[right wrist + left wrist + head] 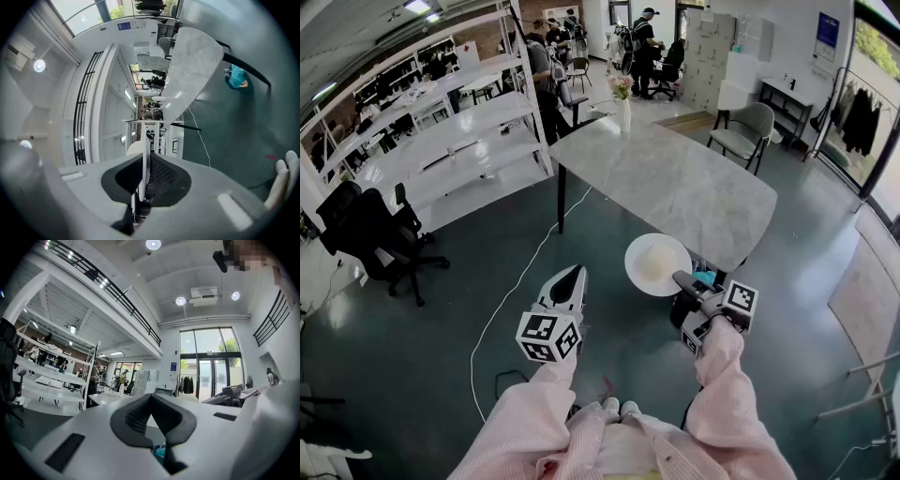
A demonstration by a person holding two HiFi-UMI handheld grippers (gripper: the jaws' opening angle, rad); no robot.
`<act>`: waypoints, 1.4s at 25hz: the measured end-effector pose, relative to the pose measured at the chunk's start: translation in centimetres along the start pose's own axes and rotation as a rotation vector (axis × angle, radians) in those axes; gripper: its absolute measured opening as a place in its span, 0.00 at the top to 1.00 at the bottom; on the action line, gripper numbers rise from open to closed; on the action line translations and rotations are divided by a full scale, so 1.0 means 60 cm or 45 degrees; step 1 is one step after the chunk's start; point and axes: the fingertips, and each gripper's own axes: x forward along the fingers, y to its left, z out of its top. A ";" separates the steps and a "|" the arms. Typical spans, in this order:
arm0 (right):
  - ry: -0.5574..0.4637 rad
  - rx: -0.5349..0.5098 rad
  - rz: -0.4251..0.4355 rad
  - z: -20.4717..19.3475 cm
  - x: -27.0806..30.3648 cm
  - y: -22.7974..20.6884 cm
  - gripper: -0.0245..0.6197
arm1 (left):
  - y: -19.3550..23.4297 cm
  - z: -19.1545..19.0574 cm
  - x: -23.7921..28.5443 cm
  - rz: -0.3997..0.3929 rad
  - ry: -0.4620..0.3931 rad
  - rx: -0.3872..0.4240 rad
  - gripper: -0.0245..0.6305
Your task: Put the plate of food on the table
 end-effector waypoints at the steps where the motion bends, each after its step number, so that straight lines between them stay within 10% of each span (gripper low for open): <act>1: -0.001 0.001 0.000 0.001 -0.001 -0.001 0.92 | -0.001 -0.001 0.000 0.001 0.001 0.000 0.97; 22: 0.031 -0.005 -0.017 0.057 0.008 -0.016 0.92 | -0.024 -0.027 0.051 0.022 0.019 -0.016 0.97; 35: 0.070 0.030 0.004 0.183 0.193 -0.047 0.92 | 0.102 -0.039 0.250 0.042 0.041 -0.046 0.97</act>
